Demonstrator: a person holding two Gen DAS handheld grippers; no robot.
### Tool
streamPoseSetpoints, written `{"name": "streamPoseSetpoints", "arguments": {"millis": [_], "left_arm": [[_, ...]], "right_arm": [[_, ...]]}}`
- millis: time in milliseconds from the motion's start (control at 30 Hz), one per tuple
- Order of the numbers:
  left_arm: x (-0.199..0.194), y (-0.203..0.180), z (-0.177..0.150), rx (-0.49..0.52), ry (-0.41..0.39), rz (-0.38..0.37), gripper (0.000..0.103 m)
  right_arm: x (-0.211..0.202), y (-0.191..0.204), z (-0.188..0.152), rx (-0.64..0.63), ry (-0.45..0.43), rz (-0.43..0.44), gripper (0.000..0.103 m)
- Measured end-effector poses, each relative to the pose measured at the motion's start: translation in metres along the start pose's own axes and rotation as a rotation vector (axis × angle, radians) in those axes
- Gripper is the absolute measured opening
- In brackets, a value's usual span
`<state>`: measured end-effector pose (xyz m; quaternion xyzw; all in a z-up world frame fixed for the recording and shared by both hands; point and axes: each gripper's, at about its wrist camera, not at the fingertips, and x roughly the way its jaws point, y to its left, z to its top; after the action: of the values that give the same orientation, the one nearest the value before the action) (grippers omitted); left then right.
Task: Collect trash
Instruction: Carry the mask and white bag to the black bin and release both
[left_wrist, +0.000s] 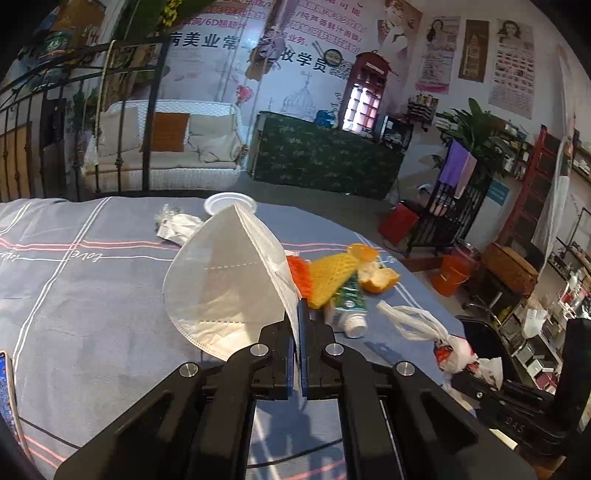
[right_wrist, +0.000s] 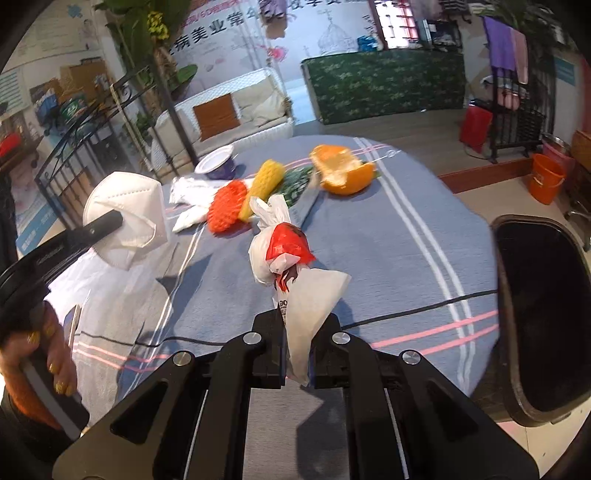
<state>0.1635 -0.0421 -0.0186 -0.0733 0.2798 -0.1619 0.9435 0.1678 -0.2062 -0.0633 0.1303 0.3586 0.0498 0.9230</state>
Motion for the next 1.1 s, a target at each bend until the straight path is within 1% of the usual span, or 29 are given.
{"name": "streamPoseSetpoints", "arguments": {"millis": [133, 300, 333, 467, 633, 700, 733, 767, 800, 867, 900, 1033, 1100], "left_arm": [[0.003, -0.043, -0.01, 0.074, 0.014, -0.102, 0.003], [0.015, -0.093, -0.02, 0.172, 0.038, -0.224, 0.003], [0.017, -0.103, -0.021, 0.189, 0.043, -0.252, 0.003], [0.025, -0.135, -0.028, 0.259, 0.053, -0.332, 0.003], [0.041, -0.174, -0.036, 0.331, 0.096, -0.434, 0.003], [0.049, -0.187, -0.04, 0.351, 0.126, -0.471, 0.003], [0.05, -0.192, -0.043, 0.358, 0.137, -0.486, 0.003], [0.054, -0.198, -0.045, 0.369, 0.149, -0.504, 0.003], [0.055, -0.204, -0.048, 0.379, 0.154, -0.514, 0.003], [0.057, -0.216, -0.055, 0.407, 0.168, -0.534, 0.003], [0.061, -0.228, -0.06, 0.422, 0.178, -0.542, 0.003], [0.071, -0.25, -0.067, 0.452, 0.203, -0.574, 0.003], [0.081, -0.264, -0.071, 0.472, 0.228, -0.59, 0.003]], "right_arm": [[-0.024, -0.036, 0.002, 0.061, -0.061, -0.087, 0.008], [-0.051, -0.086, 0.0, 0.154, -0.104, -0.199, 0.008], [-0.058, -0.101, -0.002, 0.181, -0.112, -0.233, 0.008], [-0.072, -0.146, -0.012, 0.256, -0.111, -0.337, 0.008], [-0.068, -0.198, -0.029, 0.357, -0.071, -0.431, 0.009], [-0.064, -0.213, -0.035, 0.389, -0.049, -0.448, 0.018], [-0.063, -0.22, -0.04, 0.417, -0.048, -0.451, 0.035], [-0.064, -0.225, -0.044, 0.439, -0.048, -0.452, 0.061], [-0.065, -0.229, -0.046, 0.454, -0.052, -0.458, 0.069], [-0.071, -0.232, -0.049, 0.461, -0.074, -0.483, 0.07], [-0.071, -0.233, -0.05, 0.459, -0.08, -0.492, 0.07], [-0.092, -0.241, -0.05, 0.491, -0.138, -0.526, 0.07], [-0.099, -0.246, -0.048, 0.5, -0.15, -0.554, 0.07]]}}
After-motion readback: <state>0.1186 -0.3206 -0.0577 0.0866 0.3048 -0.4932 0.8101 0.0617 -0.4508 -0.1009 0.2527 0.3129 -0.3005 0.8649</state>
